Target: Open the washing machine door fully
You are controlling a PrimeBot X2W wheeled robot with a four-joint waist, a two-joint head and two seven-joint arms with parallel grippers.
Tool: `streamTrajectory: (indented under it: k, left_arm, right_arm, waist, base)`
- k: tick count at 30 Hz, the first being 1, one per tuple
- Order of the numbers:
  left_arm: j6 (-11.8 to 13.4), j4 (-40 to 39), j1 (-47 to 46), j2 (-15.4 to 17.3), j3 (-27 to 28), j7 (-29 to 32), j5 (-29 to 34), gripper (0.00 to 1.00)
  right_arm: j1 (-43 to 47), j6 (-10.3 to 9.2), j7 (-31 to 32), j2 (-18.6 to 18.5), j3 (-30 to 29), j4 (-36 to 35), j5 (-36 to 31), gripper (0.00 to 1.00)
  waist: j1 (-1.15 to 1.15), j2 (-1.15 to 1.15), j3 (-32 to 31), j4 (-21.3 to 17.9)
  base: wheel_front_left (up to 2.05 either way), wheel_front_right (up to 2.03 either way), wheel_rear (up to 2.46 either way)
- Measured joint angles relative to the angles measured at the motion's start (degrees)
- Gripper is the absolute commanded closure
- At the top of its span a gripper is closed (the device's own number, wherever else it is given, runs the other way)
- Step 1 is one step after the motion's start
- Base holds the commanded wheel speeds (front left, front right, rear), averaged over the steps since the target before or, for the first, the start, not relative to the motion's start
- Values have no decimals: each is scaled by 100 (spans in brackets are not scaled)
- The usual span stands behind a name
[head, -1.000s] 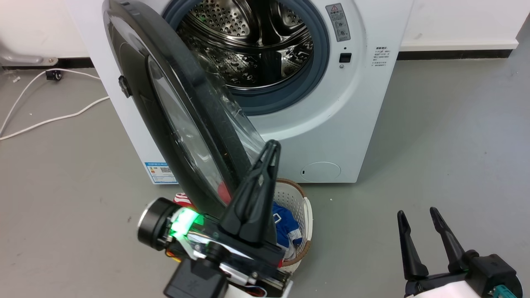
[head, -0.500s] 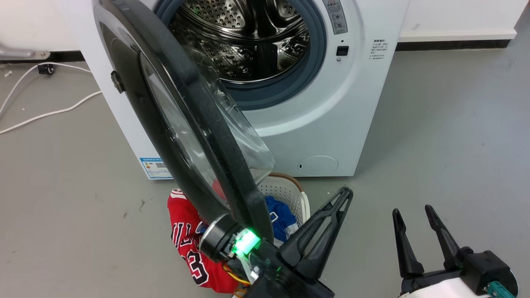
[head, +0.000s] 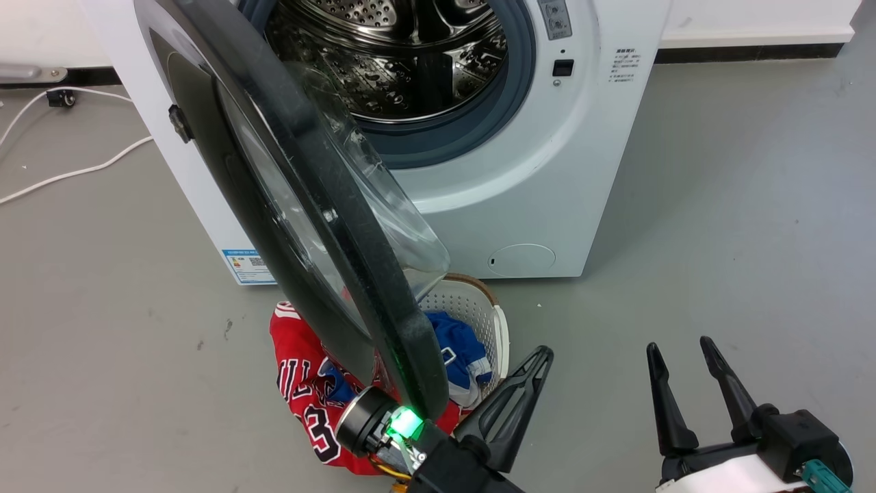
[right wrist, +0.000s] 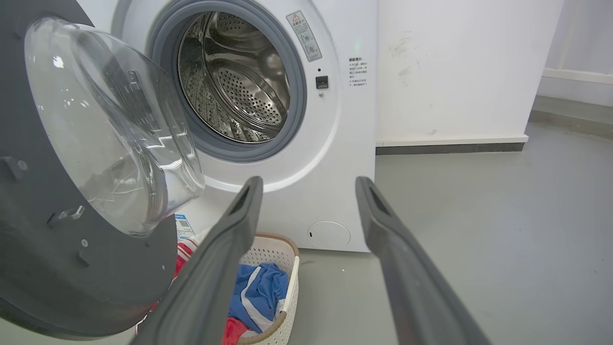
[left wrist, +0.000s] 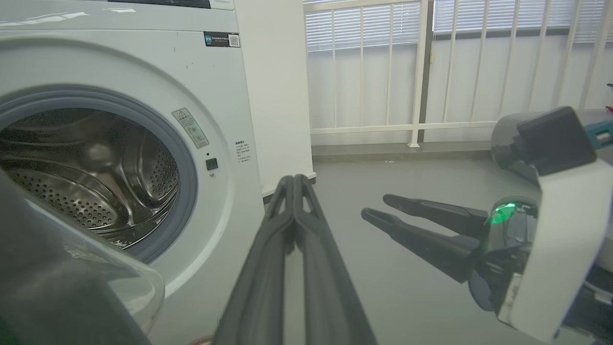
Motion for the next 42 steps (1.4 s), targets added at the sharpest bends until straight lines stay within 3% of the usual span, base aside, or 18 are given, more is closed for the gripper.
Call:
streamTrajectory:
  k: [8, 25, 42]
  left_arm:
    - [66, 532, 16, -9, 405, 0, -203, 100]
    - [9, 895, 63, -65, 842, -10, -224, 100]
    - [46, 779, 456, 66, 990, -16, 13, 100]
  right_arm:
    - [-52, 0, 0, 0, 11, 79, 1, 0]
    - [-16, 0, 0, 1, 53, 229, 7, 0]
    - [184, 0, 0, 1, 132, 339, 113, 0]
  waist:
    - [0, 0, 54, 17]
    - [0, 0, -94, 263]
    - [0, 0, -282, 963]
  base:
    - [0, 0, 0]
    - [0, 0, 0]
    - [0, 0, 0]
